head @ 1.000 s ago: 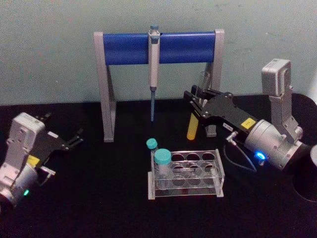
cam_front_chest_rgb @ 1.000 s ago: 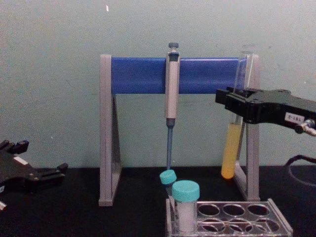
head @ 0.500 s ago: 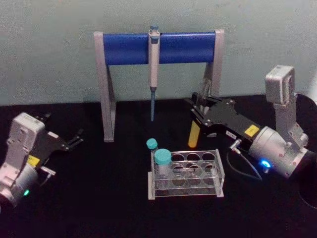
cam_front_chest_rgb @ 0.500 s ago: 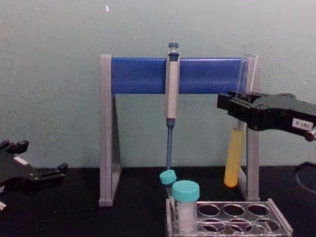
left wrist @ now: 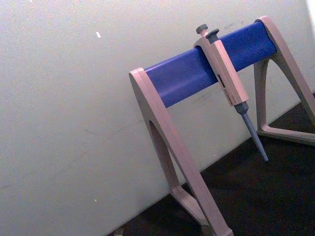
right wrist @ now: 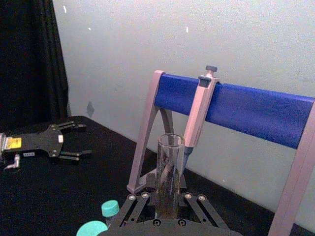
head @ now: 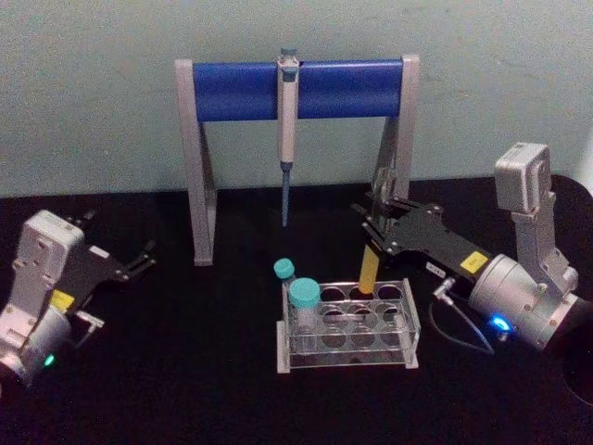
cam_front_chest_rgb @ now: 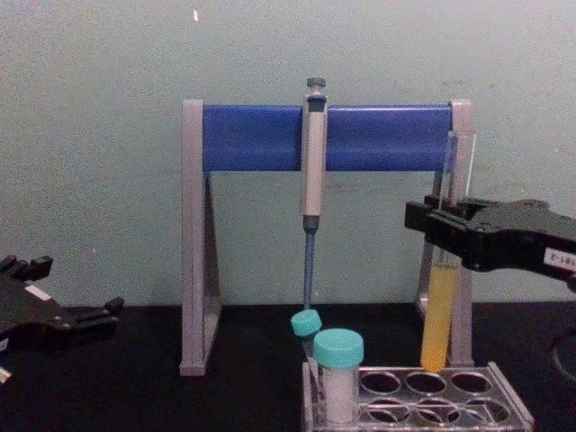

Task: Pick up the test tube from the test tube rack, shake it, then place it back into the test tube rack.

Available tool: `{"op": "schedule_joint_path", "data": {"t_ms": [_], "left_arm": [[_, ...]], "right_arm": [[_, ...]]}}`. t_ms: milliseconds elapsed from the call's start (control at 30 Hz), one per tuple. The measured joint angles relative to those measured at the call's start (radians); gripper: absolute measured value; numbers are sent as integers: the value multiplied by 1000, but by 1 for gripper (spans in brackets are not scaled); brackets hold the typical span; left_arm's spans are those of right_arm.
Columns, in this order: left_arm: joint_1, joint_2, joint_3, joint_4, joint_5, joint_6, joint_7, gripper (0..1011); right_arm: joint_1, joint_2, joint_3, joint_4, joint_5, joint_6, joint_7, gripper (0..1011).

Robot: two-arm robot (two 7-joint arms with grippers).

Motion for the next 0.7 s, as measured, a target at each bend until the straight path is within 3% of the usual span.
{"op": "schedule_joint_path", "data": {"t_ms": [700], "left_arm": [[0, 0, 0, 0, 0, 0, 0, 1010]], "right_arm": [[21, -20, -13, 51, -23, 6, 0, 237]]}}
